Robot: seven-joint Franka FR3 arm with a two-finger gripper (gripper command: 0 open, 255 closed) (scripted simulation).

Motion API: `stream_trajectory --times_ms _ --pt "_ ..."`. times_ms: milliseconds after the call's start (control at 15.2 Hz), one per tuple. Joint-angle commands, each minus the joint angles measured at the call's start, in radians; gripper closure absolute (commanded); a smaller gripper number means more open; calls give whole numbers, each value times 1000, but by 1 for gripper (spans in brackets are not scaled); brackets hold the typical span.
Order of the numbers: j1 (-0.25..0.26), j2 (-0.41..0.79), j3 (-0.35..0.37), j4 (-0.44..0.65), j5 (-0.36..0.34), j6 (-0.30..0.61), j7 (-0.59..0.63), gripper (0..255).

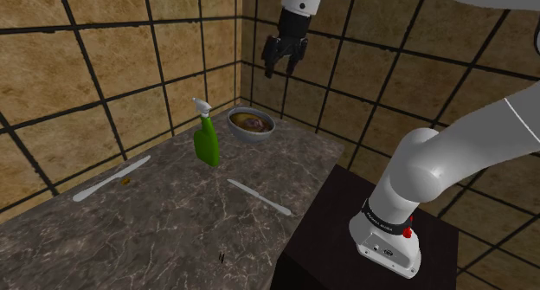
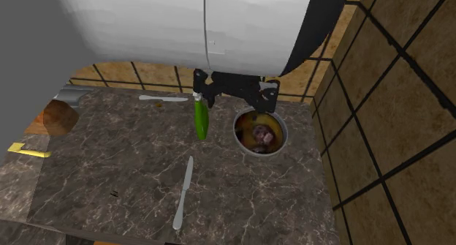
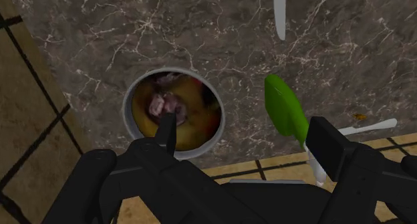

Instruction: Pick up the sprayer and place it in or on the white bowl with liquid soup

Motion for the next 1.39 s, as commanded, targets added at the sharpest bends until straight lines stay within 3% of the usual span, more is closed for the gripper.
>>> stream_trajectory --times_ms 0,462,990,1320 --pt "7 67 34 27 5 35 39 0" --pt "22 308 128 162 -16 120 157 0" --pt "55 601 201 382 -98 157 299 0" --pt "57 618 202 335 -104 221 302 0"
